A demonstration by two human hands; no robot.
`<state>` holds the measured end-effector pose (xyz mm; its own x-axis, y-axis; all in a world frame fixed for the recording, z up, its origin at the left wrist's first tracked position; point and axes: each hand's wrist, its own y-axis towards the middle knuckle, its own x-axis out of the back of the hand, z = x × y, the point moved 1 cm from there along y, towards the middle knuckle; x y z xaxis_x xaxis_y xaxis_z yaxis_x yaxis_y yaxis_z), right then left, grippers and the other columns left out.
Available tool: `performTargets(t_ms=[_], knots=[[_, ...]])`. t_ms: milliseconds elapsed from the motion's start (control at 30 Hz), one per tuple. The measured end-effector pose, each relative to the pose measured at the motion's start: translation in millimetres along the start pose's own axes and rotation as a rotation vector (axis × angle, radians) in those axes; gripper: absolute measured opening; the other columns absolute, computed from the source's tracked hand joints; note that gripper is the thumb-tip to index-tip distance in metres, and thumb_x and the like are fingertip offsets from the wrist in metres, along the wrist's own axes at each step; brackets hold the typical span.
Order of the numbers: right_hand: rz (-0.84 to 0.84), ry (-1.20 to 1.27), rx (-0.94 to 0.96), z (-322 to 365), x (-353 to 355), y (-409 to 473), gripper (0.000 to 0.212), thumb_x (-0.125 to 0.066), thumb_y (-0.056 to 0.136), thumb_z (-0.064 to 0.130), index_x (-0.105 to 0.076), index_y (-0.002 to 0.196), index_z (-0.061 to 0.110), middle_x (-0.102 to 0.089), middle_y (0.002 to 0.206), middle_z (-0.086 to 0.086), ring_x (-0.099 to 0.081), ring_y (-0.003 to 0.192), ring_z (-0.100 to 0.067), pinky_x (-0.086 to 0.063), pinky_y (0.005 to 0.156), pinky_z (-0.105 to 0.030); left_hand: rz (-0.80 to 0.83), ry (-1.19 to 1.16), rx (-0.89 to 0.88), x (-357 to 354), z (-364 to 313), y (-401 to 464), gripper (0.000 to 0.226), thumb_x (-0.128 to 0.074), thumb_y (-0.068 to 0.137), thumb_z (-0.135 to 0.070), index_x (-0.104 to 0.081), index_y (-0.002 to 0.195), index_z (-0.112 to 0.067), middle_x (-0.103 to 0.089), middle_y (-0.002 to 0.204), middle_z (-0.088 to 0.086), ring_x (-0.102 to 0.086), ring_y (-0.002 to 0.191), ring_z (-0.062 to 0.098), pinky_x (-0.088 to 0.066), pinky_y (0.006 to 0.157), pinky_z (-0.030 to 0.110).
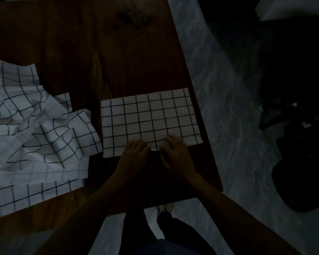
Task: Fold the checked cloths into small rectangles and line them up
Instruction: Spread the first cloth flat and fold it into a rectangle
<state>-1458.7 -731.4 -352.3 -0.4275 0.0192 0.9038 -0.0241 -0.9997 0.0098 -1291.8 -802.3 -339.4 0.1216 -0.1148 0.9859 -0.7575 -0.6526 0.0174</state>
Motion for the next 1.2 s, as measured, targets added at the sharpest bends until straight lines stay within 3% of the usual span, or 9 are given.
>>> performTargets(t_ms=[133,267,400,633,733,867,1000,1100,1200], knots=[[-0.081,-0.036,0.005,8.7,4.4,13.3,0.022,-0.068,0.077,0.021,-0.065,0.097,0.013,-0.065,0.102,-0.010,-0.060,0.099,-0.030,-0.047,0.084,-0.039,-0.108,-0.047,-0.019,7.8,-6.5,2.3,0.018,-0.062,0.078,-0.015,-0.060,0.093,-0.006,-0.066,0.089,0.013,-0.065,0.078,0.028,-0.052,0.066,0.033],[-0.105,-0.044,0.024,15.1,11.8,25.9,0.020,-0.075,0.072,0.017,-0.068,0.090,0.010,-0.067,0.086,-0.009,-0.063,0.077,-0.028,-0.049,0.067,-0.035,-0.043,-0.052,0.050,18.0,-9.4,3.6,0.037,-0.082,0.062,-0.016,-0.064,0.092,-0.006,-0.066,0.085,0.012,-0.065,0.067,0.027,-0.049,0.050,0.029],[-0.110,-0.123,0.049,15.5,18.8,30.6,0.021,-0.079,0.068,0.017,-0.068,0.085,0.013,-0.068,0.080,-0.007,-0.064,0.069,-0.026,-0.048,0.060,-0.032,-0.064,-0.081,0.148,27.3,-7.8,7.4,0.030,-0.082,0.064,-0.012,-0.061,0.085,-0.005,-0.062,0.075,0.010,-0.057,0.047,0.022,-0.042,0.036,0.025],[-0.234,-0.028,0.040,15.9,77.1,59.4,0.014,-0.068,0.080,0.011,-0.068,0.093,0.012,-0.069,0.085,-0.007,-0.064,0.074,-0.022,-0.052,0.067,-0.036,-0.029,-0.478,0.340,65.4,-31.0,17.2,0.023,-0.040,0.096,-0.036,-0.055,0.104,-0.021,-0.058,0.088,-0.006,-0.059,0.076,0.012,-0.043,0.061,0.021],[-0.262,0.102,0.100,18.7,115.9,73.6,0.026,-0.047,0.080,0.008,-0.071,0.092,0.007,-0.070,0.085,-0.012,-0.065,0.073,-0.027,-0.053,0.065,-0.037,-0.149,-0.573,0.392,84.6,-24.3,24.5,0.022,-0.043,0.095,-0.022,-0.054,0.114,-0.017,-0.060,0.096,0.000,-0.061,0.084,0.018,-0.043,0.063,0.020],[-0.244,0.272,0.187,26.8,164.4,81.4,0.024,-0.051,0.083,0.011,-0.071,0.094,0.004,-0.069,0.092,-0.013,-0.063,0.083,-0.028,-0.052,0.076,-0.039,-0.267,-0.436,0.302,121.0,-15.1,49.1,0.044,-0.053,0.090,-0.013,-0.045,0.133,-0.010,-0.048,0.134,0.011,-0.050,0.118,0.025,-0.044,0.095,0.034],[-0.188,0.408,0.071,32.6,206.2,80.3,0.031,-0.051,0.084,-0.010,-0.070,0.103,0.006,-0.066,0.104,-0.007,-0.058,0.098,-0.015,-0.043,0.087,-0.025,-0.369,-0.213,0.122,156.0,-22.3,73.4,0.043,-0.048,0.085,-0.020,-0.056,0.123,-0.001,-0.060,0.122,0.019,-0.054,0.116,0.035,-0.039,0.099,0.048],[-0.150,0.628,0.148,26.2,228.1,74.4,0.033,-0.052,0.080,-0.019,-0.069,0.100,0.002,-0.066,0.097,-0.002,-0.061,0.088,0.001,-0.049,0.082,-0.018,-0.290,-0.207,0.181,172.3,-29.6,76.8,0.044,-0.036,0.090,-0.034,-0.058,0.121,-0.011,-0.062,0.118,0.009,-0.049,0.120,0.029,-0.023,0.107,0.043],[-0.133,0.752,0.120,19.7,249.6,68.3,0.036,-0.052,0.084,-0.018,-0.065,0.107,0.007,-0.066,0.102,-0.007,-0.063,0.090,0.002,-0.050,0.085,-0.018,-0.299,-0.206,0.172,185.7,-35.0,79.9,0.039,-0.038,0.089,-0.039,-0.062,0.110,-0.017,-0.065,0.100,0.003,-0.056,0.099,0.023,-0.030,0.098,0.038]])
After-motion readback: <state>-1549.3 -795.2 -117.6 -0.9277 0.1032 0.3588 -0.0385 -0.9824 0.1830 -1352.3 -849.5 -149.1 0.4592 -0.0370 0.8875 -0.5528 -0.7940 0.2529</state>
